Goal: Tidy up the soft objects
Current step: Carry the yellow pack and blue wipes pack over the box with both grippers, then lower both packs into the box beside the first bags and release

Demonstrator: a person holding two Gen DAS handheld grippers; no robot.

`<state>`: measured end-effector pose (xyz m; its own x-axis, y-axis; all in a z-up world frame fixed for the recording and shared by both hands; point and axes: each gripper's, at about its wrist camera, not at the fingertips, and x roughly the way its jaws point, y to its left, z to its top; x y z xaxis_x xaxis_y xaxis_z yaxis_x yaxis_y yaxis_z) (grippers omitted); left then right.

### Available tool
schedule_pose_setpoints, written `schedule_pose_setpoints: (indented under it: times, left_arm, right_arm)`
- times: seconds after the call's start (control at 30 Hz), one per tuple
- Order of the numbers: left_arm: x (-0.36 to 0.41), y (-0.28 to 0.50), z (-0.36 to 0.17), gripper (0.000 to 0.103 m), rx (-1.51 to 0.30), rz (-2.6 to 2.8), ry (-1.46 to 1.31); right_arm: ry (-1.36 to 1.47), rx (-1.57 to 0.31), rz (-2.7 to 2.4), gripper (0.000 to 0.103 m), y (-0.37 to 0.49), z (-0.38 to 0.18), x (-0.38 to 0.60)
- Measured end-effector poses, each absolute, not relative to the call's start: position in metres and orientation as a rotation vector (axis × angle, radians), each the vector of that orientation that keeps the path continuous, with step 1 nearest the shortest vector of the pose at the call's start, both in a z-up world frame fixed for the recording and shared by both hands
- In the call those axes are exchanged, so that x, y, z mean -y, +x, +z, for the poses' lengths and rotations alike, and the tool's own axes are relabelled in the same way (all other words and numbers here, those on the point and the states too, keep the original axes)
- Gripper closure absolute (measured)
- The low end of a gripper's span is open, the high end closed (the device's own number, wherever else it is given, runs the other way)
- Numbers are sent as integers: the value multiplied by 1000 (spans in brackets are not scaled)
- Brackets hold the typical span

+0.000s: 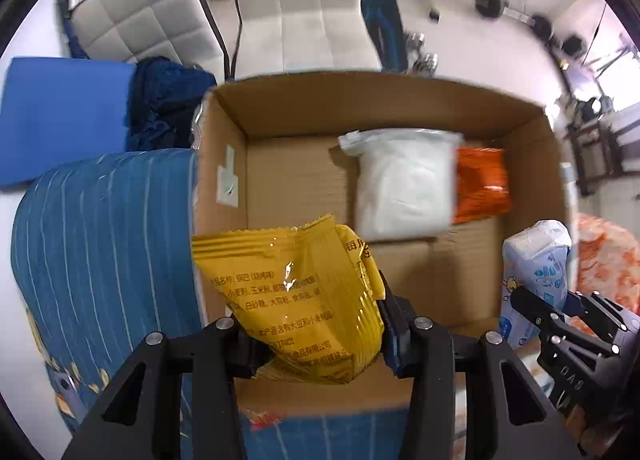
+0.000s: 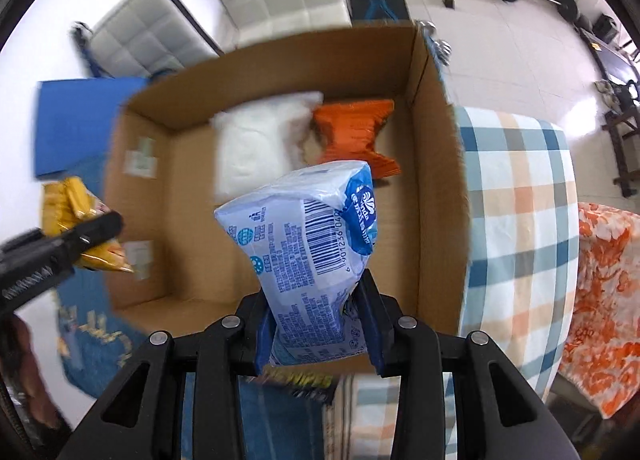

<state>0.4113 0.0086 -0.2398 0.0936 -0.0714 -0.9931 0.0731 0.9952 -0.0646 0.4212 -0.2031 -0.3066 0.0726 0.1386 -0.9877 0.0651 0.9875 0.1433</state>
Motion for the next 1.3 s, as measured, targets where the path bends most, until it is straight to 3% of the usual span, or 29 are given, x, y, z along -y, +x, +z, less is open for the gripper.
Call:
schedule_pose_setpoints:
  times: [0.27, 0.67, 0.77, 0.87, 0.97, 1.03, 1.1, 1.17, 1.23, 1.3]
  left_arm:
    - [-6, 466, -317, 60, -1612, -71, 61]
    - [-14, 498, -358, 55, -1697, -65, -44]
    - [-19, 499, -358, 50, -1703, -79, -105]
    - [-20, 500, -352, 43, -1707, -86, -141]
    - [-18, 495, -338, 31, -1683, -100, -141]
    - [-17, 493, -329, 17, -1668, -107, -136]
    - [-16, 488, -317, 14, -1641, -104, -121]
    - [-16, 481, -304, 10, -1606, -96, -118]
    - [-17, 472, -290, 0, -1584, -105, -119]
    - [-19, 463, -278, 0, -1552, -112, -132]
  right_arm:
    - [98, -1642, -30, 63, 451, -387, 201]
    - [37, -1715, -24, 55, 470, -415, 198]
    - [32, -1719, -23, 49, 475, -415, 193]
    - [52, -1708, -18, 35, 481, -410, 192]
    - [69, -1690, -9, 20, 479, -402, 192]
    - [73, -1677, -2, 15, 478, -395, 189]
    - [75, -1661, 12, 7, 478, -384, 186]
    - [75, -1644, 16, 3, 475, -375, 183]
    - [77, -1614, 24, 0, 470, -361, 181]
    - [69, -1585, 15, 0, 465, -351, 180]
